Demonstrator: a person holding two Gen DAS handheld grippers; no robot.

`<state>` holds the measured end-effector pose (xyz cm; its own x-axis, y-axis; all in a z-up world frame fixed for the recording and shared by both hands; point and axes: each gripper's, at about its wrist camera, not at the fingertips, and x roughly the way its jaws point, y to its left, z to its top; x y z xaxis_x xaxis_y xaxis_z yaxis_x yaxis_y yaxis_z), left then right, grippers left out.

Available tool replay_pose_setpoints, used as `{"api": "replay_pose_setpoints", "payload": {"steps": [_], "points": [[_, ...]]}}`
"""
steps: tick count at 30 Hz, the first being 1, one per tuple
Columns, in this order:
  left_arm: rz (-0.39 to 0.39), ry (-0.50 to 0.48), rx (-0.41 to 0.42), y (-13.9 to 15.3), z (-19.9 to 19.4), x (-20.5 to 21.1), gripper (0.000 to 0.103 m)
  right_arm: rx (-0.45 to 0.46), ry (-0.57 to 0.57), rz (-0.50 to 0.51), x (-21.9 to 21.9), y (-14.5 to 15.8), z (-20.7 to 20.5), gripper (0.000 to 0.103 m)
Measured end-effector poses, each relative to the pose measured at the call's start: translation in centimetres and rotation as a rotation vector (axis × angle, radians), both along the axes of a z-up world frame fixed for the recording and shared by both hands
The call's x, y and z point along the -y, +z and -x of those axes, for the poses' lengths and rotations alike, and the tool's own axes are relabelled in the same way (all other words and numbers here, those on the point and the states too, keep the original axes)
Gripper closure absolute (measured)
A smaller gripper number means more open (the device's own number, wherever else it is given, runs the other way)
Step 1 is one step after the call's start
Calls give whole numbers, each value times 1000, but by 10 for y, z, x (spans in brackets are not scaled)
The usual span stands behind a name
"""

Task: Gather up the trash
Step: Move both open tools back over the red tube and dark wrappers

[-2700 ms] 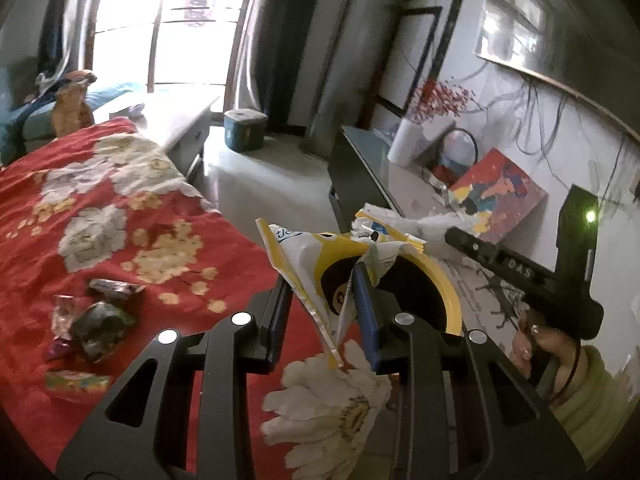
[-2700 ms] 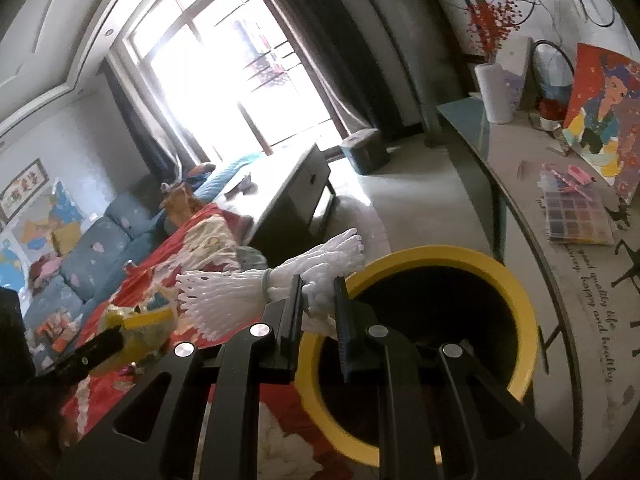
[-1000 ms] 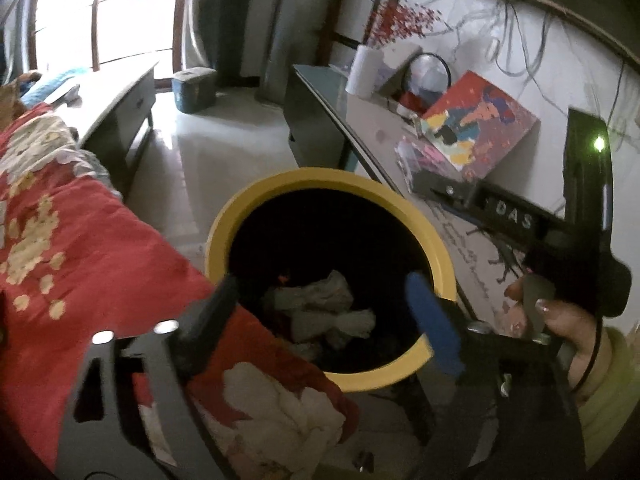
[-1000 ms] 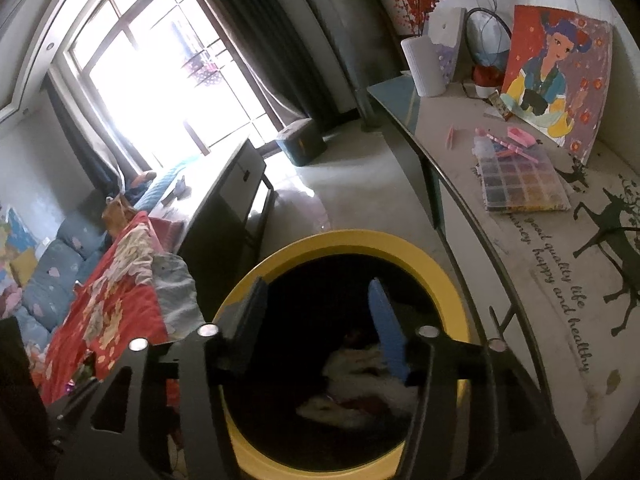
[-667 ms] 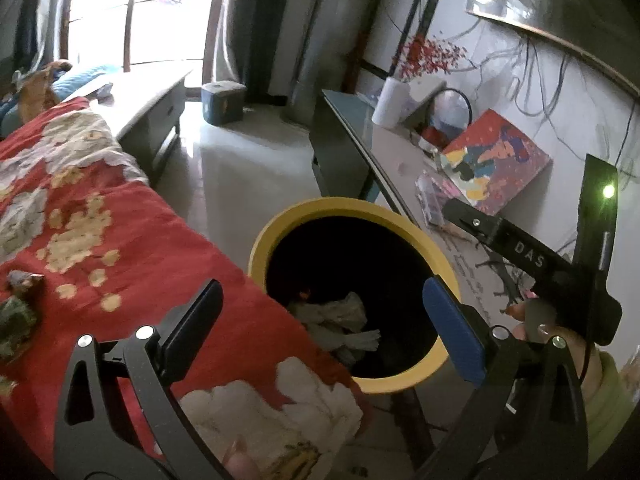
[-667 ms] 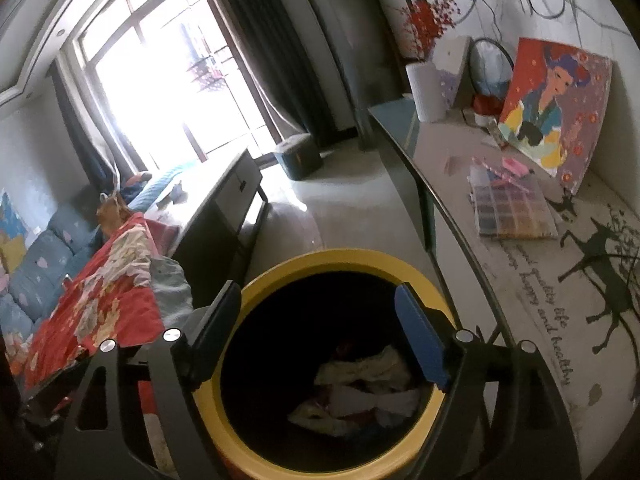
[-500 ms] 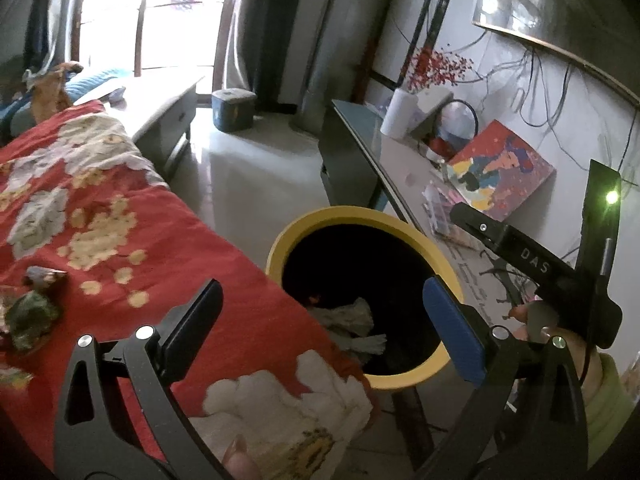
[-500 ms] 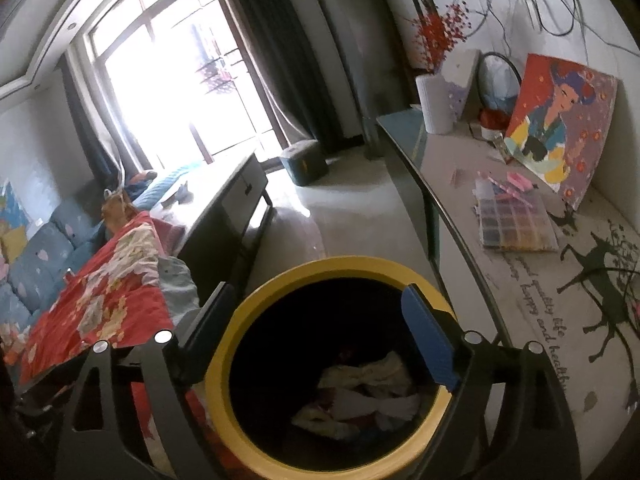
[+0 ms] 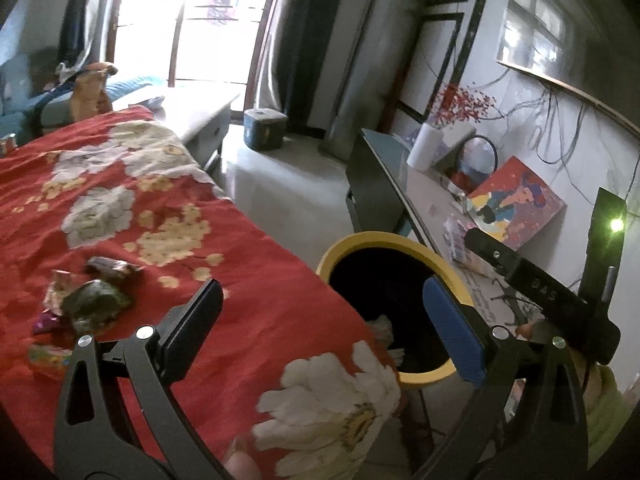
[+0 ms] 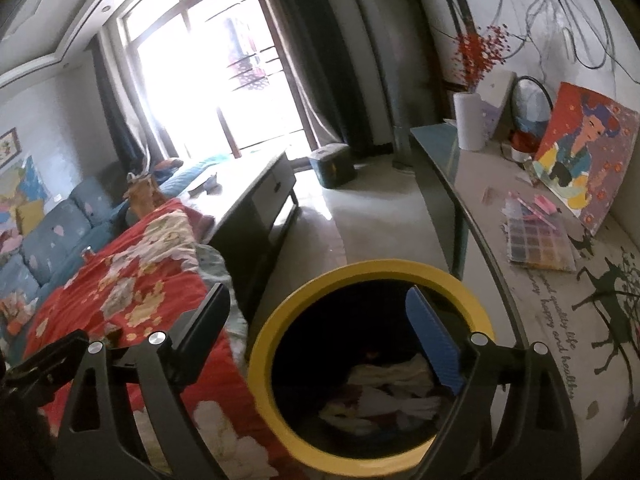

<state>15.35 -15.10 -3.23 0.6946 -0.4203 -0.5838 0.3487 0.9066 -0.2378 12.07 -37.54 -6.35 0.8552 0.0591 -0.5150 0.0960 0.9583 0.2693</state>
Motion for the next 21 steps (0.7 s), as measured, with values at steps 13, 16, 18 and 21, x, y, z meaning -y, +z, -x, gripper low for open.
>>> {"api": "replay_pose_setpoints", "payload": {"steps": [13,16,18,21], "points": [[9,121,55,18,15,-56,11,25,110,29,-49,18,6,15],[8,143,61,19,19,-67,11,31,137,34,-60,20,8,15],[8,156,62,20,21,-75,11,33,155,36,-67,22,8,15],[9,179,65,21,24,-84,11,32,182,42,-79,23,9,15]]}}
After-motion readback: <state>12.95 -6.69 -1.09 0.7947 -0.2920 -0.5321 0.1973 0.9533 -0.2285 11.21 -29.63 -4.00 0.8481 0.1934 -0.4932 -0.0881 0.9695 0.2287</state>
